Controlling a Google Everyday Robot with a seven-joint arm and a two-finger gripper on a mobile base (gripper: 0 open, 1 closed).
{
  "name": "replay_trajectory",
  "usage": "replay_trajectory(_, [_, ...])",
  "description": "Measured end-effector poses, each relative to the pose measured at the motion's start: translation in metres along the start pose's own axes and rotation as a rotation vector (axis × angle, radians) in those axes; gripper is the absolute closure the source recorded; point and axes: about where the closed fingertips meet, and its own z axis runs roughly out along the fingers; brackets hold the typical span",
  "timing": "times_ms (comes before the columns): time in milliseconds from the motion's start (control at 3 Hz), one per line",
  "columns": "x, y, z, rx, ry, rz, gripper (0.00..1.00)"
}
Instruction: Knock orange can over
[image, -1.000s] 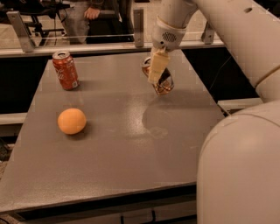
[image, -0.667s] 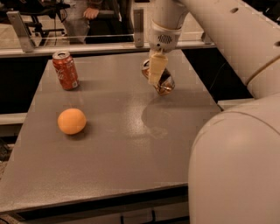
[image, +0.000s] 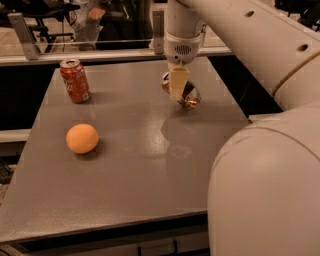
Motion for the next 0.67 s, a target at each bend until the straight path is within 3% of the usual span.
replay_trajectory(333, [0.0004, 0.0125, 0.0074, -0.022, 0.055, -0.054, 0.00])
replay_trajectory(667, [0.0004, 0.0125, 0.0074, -0.022, 0.055, -0.054, 0.00])
